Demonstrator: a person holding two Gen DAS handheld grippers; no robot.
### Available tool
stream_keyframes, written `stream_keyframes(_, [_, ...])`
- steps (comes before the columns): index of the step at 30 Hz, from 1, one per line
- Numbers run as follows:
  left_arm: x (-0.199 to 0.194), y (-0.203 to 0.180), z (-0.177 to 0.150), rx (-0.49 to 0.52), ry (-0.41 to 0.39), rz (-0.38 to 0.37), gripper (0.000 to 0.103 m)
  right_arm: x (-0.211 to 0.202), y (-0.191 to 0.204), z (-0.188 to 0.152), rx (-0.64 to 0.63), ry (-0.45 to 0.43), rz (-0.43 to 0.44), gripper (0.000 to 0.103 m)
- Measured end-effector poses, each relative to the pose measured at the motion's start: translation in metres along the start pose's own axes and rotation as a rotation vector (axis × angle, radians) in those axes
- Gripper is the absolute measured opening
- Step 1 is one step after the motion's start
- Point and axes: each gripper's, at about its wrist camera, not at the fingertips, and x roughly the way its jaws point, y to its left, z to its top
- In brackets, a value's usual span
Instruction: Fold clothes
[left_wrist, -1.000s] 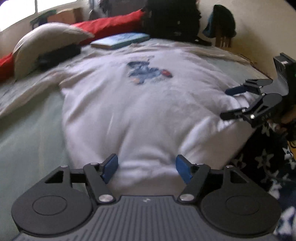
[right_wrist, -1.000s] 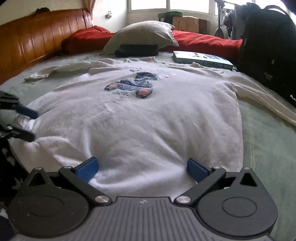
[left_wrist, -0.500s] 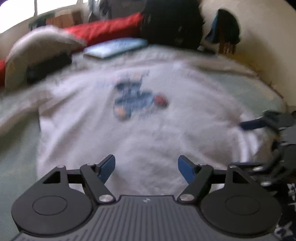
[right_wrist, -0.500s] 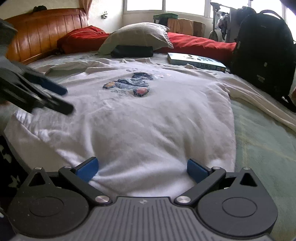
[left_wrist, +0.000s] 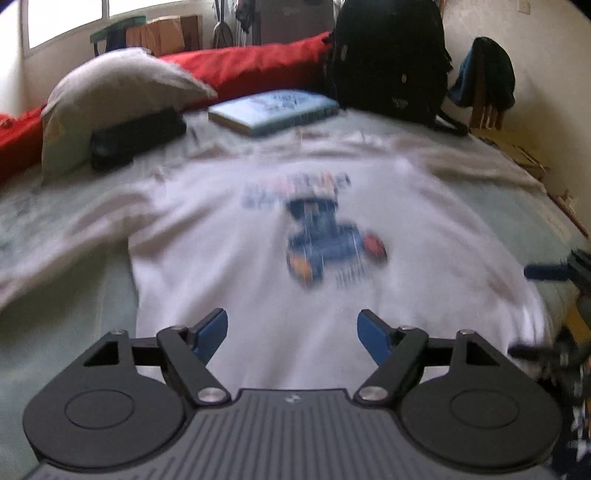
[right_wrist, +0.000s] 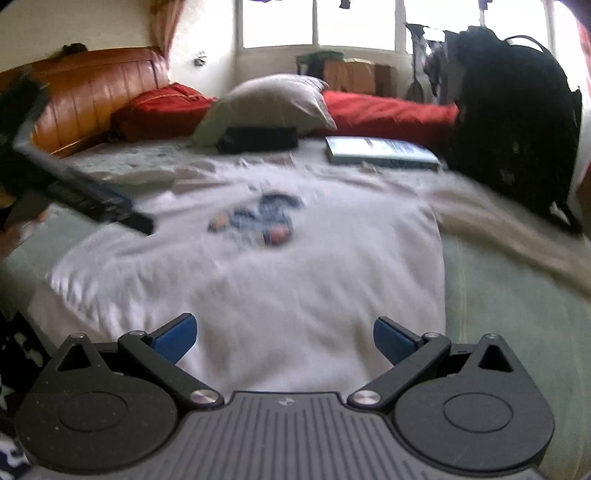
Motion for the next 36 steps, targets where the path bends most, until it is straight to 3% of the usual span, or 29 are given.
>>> stream_keyframes(5, [0.061,0.008,0.046,-0.059,0.027,-0.030,0.079,0.031,0.006,0.013,-0.015,0.031,-0.014,0.103])
stream_keyframes(8, [0.110,0.015,0.054,-0.058,0.076,0.029,0.079,0.046,0.006,0.005,-0.014,0.071,-0.022,0.103])
stream_keyframes(10, [0.134,0.023,0.055,-0.044,0.067,0.093,0.083,0.052,0.002,-0.004,-0.007,0.091,-0.025,0.103])
stream_keyframes(13, [0.150,0.048,0.068,-0.086,0.018,0.101,0.088,0.052,-0.005,-0.010,0.011,0.083,0.003,0.103])
stream_keyframes(17, [0.173,0.086,0.087,-0.204,0.008,0.139,0.089,0.053,-0.009,-0.012,0.019,0.073,0.022,0.103])
stream_keyframes(20, [0.180,0.097,0.098,-0.236,0.017,0.154,0.090,0.053,-0.009,-0.014,0.017,0.060,0.023,0.103])
stream_keyframes(23, [0.172,0.088,0.107,-0.219,0.031,0.203,0.084,0.052,-0.006,-0.012,0.013,0.061,0.012,0.103])
stream_keyframes(25, [0.154,0.080,0.109,-0.189,0.013,0.195,0.084,0.050,-0.006,-0.009,0.017,0.074,-0.002,0.103])
stream_keyframes(31, [0.073,0.042,0.097,-0.079,0.007,0.076,0.087,0.029,0.000,-0.004,0.024,0.043,-0.003,0.103])
stream_keyframes(36, [0.032,0.012,0.050,-0.048,0.034,-0.016,0.089,0.028,0.006,-0.016,0.043,0.108,-0.035,0.103])
